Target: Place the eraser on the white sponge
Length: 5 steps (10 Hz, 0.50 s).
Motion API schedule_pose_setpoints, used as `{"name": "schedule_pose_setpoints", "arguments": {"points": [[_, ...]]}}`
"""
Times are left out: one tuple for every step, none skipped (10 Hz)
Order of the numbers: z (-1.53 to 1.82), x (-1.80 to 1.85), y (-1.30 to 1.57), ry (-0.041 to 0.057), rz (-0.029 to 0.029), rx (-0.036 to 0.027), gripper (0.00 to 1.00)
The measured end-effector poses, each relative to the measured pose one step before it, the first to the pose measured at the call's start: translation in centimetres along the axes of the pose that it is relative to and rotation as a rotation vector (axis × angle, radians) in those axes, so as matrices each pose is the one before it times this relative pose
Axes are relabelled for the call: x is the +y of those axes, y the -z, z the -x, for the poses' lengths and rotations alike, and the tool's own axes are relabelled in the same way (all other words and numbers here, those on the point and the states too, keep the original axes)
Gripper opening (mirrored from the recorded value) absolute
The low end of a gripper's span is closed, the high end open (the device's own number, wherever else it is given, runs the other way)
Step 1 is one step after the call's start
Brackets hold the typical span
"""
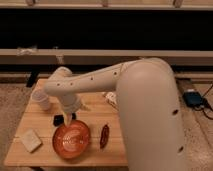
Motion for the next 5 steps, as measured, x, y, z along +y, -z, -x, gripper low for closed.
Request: {"name": "schedule_pose_setpoints", "arguments": {"points": [[-1.057,-1.113,-0.087,0.03965,0.00331,0.00785,0.8],[-1.456,-1.514,-0.254,0.05134,-0.00167,0.01104,0.8],[-0.72,-0.783,-0.31,0.02562,-0.00253,0.00205,0.8],[-0.836,-0.899,-0.432,0.02408,-0.00262,0.00231,0.8],[-0.565,-0.438,-0.538,0.01698,0.00127,-0.00023,0.8]]}}
